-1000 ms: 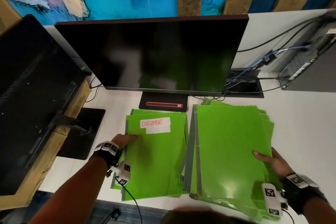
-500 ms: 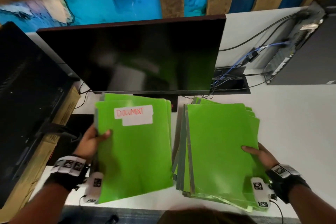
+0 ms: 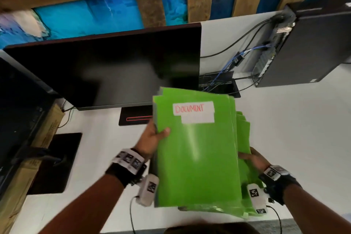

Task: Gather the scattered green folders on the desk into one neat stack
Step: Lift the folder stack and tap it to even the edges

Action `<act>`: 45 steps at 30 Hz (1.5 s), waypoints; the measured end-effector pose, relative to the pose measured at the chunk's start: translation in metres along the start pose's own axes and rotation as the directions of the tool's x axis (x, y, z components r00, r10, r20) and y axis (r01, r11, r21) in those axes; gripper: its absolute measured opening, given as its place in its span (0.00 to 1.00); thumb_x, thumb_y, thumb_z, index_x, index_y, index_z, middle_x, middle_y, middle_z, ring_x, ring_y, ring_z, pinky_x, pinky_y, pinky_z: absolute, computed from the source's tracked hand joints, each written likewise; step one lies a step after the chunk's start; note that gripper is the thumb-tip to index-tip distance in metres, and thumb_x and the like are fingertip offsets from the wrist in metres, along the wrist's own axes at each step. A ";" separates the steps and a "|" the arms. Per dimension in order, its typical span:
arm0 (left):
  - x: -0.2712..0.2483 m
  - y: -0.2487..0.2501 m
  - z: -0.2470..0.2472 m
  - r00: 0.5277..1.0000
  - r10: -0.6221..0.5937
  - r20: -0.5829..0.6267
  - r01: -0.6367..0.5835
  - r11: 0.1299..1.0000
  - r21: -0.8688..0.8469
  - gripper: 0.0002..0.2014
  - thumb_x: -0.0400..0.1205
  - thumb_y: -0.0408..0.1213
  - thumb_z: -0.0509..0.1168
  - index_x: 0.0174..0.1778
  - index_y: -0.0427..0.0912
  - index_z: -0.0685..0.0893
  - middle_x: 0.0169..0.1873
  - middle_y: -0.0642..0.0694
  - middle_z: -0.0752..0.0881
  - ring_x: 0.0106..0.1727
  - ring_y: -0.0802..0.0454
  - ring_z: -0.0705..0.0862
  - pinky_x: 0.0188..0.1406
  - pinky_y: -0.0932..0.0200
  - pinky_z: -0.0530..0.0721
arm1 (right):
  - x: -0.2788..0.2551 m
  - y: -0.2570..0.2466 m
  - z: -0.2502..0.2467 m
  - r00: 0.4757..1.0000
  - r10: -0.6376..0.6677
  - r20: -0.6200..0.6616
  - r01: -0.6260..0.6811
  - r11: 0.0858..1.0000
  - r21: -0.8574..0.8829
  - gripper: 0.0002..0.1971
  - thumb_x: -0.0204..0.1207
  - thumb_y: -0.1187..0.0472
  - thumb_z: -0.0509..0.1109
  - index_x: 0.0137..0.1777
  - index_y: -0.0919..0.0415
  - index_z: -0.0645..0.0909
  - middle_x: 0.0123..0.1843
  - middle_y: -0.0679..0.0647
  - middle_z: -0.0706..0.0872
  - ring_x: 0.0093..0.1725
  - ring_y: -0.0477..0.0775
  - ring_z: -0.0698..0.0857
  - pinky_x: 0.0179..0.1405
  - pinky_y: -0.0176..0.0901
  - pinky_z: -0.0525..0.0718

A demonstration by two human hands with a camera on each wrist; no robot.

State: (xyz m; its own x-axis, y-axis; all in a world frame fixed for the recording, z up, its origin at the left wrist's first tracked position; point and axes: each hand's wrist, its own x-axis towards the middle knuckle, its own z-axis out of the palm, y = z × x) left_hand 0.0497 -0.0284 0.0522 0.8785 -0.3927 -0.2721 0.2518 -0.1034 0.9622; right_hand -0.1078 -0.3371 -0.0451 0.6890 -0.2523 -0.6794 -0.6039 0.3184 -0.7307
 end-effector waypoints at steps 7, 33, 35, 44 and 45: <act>0.016 -0.073 0.019 0.956 -0.139 -0.260 0.203 0.949 0.240 0.17 0.77 0.34 0.72 0.59 0.37 0.74 0.53 0.40 0.86 0.53 0.40 0.87 0.52 0.46 0.85 | -0.004 0.003 -0.005 0.993 -0.002 -0.116 -0.023 0.976 -0.217 0.51 0.64 0.25 0.65 0.78 0.63 0.68 0.73 0.61 0.78 0.69 0.61 0.79 0.70 0.53 0.74; 0.020 -0.049 0.063 0.918 -0.384 0.102 0.391 0.918 -0.067 0.23 0.74 0.35 0.74 0.66 0.45 0.82 0.58 0.45 0.89 0.57 0.48 0.89 0.52 0.53 0.86 | -0.037 0.007 -0.022 0.977 -0.213 -0.001 0.212 0.969 -0.128 0.46 0.56 0.41 0.83 0.74 0.55 0.71 0.65 0.54 0.85 0.61 0.51 0.86 0.60 0.52 0.84; 0.015 -0.034 0.069 0.946 -0.311 0.096 0.317 0.947 -0.057 0.28 0.72 0.34 0.77 0.68 0.45 0.80 0.59 0.45 0.89 0.57 0.49 0.89 0.59 0.50 0.84 | -0.045 0.004 -0.026 0.966 -0.257 -0.015 0.256 0.965 -0.066 0.55 0.45 0.34 0.84 0.74 0.53 0.71 0.64 0.53 0.86 0.63 0.55 0.85 0.65 0.61 0.81; -0.015 0.010 0.056 0.994 0.105 0.028 -0.103 0.992 -0.073 0.36 0.46 0.48 0.82 0.51 0.47 0.81 0.38 0.65 0.91 0.44 0.68 0.89 0.42 0.68 0.85 | -0.071 -0.055 -0.022 0.782 -0.622 -0.045 0.609 0.777 -0.159 0.25 0.63 0.46 0.78 0.61 0.34 0.77 0.56 0.30 0.87 0.57 0.32 0.84 0.54 0.25 0.81; -0.017 0.008 0.050 0.992 0.122 0.024 -0.121 0.992 -0.042 0.37 0.45 0.51 0.82 0.50 0.48 0.81 0.37 0.68 0.90 0.43 0.70 0.88 0.43 0.69 0.84 | -0.073 -0.060 -0.018 0.774 -0.633 -0.024 0.619 0.763 -0.188 0.23 0.64 0.47 0.77 0.57 0.27 0.78 0.54 0.27 0.86 0.55 0.29 0.84 0.52 0.22 0.79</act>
State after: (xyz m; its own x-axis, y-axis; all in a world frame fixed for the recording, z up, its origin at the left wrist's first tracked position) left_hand 0.0164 -0.0683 0.0649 0.8925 -0.4246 -0.1525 0.1605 -0.0171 0.9869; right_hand -0.1287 -0.3543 0.0473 0.9060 -0.4184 -0.0645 -0.1096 -0.0846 -0.9904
